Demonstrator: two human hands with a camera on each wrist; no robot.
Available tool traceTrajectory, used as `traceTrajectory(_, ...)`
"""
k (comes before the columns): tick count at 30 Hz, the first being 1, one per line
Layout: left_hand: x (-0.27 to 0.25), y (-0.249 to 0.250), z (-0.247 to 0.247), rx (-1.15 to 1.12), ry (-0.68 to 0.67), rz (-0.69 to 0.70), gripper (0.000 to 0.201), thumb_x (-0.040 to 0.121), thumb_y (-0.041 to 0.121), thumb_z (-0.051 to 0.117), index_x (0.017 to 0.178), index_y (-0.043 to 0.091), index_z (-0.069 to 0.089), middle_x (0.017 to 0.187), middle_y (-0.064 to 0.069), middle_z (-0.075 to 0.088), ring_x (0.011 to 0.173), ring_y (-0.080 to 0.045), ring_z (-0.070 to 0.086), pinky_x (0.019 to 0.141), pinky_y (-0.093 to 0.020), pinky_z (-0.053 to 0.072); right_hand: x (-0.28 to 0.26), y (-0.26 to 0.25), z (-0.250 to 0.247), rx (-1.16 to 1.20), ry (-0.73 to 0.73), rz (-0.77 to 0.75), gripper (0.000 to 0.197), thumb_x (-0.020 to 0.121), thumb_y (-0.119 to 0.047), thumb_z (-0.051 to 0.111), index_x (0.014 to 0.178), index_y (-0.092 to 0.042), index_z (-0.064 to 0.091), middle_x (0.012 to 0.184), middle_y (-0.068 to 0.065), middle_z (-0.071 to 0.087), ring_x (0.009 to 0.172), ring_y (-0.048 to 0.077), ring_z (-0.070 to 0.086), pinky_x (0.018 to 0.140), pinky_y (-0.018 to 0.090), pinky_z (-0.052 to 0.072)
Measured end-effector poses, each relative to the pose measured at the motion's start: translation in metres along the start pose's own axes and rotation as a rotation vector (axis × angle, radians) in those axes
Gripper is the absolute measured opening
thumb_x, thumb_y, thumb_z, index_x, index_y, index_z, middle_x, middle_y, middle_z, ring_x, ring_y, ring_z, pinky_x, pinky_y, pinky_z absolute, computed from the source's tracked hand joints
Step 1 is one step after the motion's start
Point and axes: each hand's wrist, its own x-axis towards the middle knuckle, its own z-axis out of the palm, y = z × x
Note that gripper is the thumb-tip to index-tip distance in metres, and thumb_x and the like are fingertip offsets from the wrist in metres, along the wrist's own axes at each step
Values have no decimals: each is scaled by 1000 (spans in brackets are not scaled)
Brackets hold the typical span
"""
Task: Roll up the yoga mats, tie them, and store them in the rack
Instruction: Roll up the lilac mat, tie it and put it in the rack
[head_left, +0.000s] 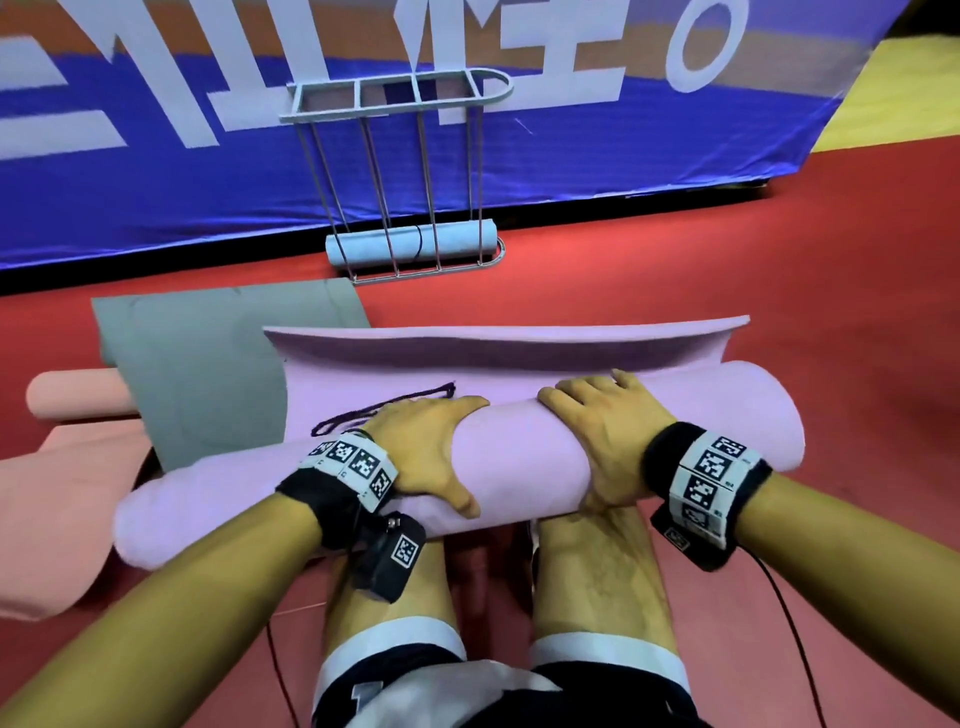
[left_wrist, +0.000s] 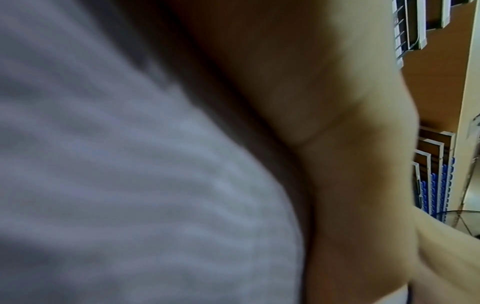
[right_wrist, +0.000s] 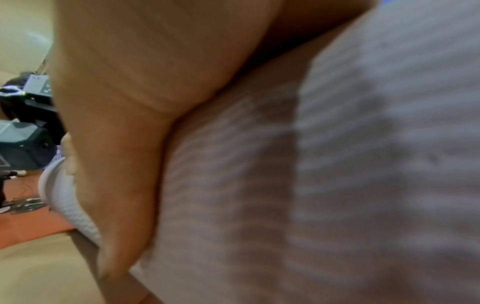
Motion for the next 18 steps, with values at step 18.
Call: traceTrajectory(18, 60, -33, -11, -226, -224, -347, 75, 91, 79, 32, 130, 23, 63, 143, -11, 53, 134, -32, 44, 113, -43, 34, 6, -4, -15, 40, -152, 24, 124, 42, -72, 82, 144, -29, 26, 132, -2, 45, 119, 26, 48, 100, 46, 39)
